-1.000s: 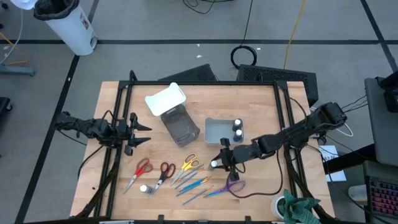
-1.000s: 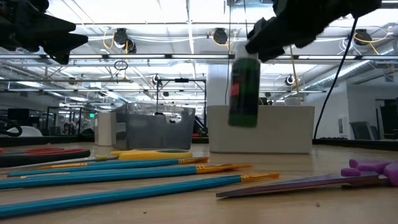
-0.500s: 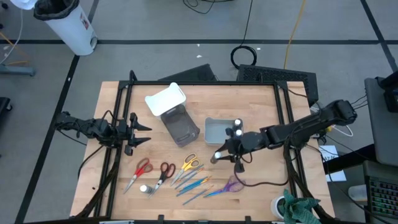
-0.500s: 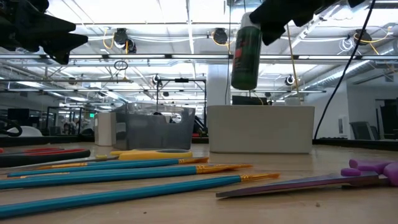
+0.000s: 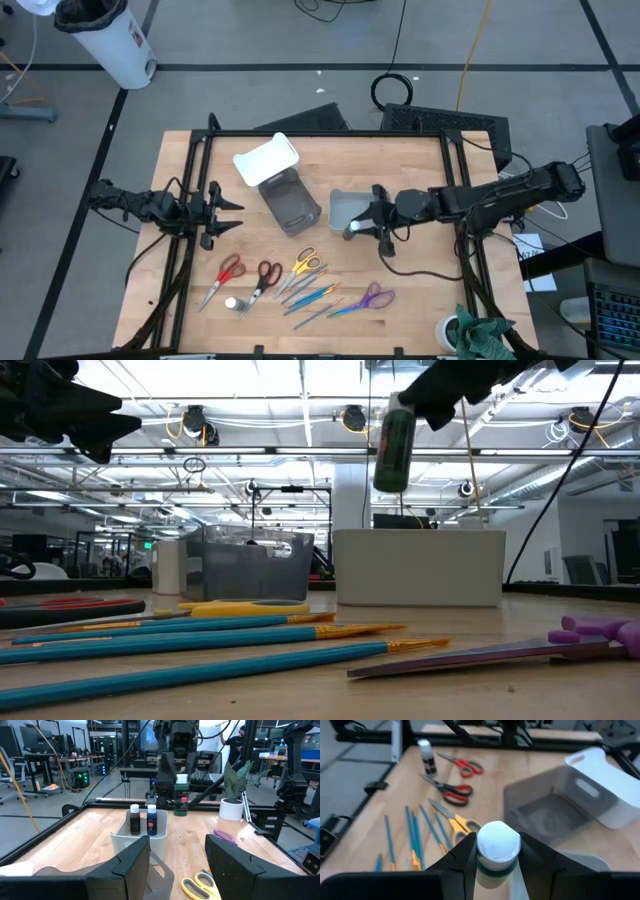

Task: Pick & Place Paint Supplies
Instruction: Put the green paint bottle into the gray bin

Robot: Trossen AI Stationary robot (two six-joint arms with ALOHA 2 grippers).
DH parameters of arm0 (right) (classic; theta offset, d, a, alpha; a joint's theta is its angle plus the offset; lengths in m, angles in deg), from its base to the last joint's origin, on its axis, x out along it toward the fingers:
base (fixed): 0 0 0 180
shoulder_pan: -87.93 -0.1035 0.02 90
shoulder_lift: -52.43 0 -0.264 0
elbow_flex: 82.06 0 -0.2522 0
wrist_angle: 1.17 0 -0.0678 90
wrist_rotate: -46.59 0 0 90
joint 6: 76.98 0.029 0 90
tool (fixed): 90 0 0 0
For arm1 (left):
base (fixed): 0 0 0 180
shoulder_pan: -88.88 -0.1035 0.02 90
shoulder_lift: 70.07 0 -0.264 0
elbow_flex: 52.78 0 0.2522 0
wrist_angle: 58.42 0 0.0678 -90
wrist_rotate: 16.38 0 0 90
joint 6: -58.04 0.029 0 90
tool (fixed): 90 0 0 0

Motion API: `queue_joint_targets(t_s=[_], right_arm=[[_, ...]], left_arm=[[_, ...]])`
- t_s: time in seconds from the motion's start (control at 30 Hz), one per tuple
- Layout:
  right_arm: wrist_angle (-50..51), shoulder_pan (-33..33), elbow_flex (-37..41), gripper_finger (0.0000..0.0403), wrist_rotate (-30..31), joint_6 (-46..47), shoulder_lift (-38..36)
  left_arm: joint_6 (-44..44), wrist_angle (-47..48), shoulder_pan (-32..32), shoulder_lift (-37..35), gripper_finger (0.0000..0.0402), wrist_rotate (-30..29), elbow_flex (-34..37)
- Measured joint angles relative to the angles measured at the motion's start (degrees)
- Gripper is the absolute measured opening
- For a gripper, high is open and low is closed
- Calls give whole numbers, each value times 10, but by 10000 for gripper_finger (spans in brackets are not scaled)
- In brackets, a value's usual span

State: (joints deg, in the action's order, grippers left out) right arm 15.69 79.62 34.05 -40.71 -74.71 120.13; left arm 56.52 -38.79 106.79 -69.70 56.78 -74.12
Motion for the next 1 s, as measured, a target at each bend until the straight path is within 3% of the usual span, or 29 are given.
queue_joint_targets(t_s=[1.0], right_arm=[[23,91,0,112,0,-30,0]], left_arm=[[0,0,0,0,200,0,0]])
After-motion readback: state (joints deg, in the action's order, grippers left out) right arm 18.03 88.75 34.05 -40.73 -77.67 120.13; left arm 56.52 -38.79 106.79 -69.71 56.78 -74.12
